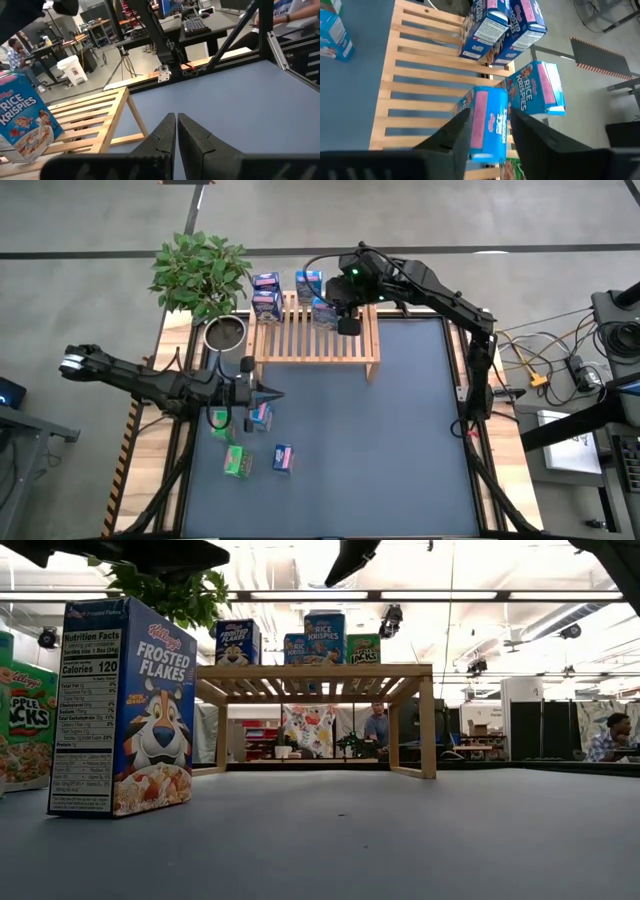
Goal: Stack cereal on shelf
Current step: Put the bottom light blue cereal box on the shelf aligned with the light blue cereal box
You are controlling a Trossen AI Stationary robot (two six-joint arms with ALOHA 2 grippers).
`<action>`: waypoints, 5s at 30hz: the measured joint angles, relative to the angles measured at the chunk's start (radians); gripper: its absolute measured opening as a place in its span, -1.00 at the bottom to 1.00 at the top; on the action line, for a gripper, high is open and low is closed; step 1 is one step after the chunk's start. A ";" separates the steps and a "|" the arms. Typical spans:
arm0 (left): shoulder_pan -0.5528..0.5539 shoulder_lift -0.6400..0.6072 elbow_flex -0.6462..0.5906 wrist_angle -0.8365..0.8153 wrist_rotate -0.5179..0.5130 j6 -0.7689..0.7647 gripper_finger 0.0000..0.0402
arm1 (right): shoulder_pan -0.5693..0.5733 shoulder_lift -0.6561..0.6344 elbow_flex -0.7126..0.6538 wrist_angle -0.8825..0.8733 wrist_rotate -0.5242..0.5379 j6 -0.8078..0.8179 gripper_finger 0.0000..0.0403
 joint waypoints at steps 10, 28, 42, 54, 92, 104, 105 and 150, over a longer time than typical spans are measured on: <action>0.000 0.000 0.001 0.004 -0.002 -0.002 -0.99 | -0.031 -0.016 -0.009 -0.118 -0.046 -0.002 -0.94; 0.000 0.000 0.001 0.001 -0.003 0.004 -0.99 | -0.120 -0.014 -0.260 -0.058 -0.057 0.038 -0.96; 0.000 0.000 0.001 0.000 -0.004 0.004 -0.99 | -0.120 -0.014 -0.314 0.092 -0.136 0.023 -0.96; 0.000 0.000 0.001 0.001 -0.004 0.005 -0.99 | -0.099 0.002 -0.320 0.138 -0.205 0.024 -0.96; 0.000 0.000 0.001 0.001 -0.004 -0.013 -0.99 | -0.099 -0.011 -0.344 0.071 -0.108 0.045 -0.96; 0.000 0.000 0.001 0.001 -0.004 -0.018 -0.99 | -0.098 -0.012 -0.410 0.223 -0.112 0.044 -0.96; 0.000 0.000 0.001 0.001 -0.004 -0.018 -0.99 | -0.098 -0.012 -0.419 0.240 -0.112 0.044 -0.96; 0.000 0.000 0.001 0.015 -0.004 0.000 -0.99 | -0.086 -0.013 -0.510 0.328 -0.136 0.070 -0.96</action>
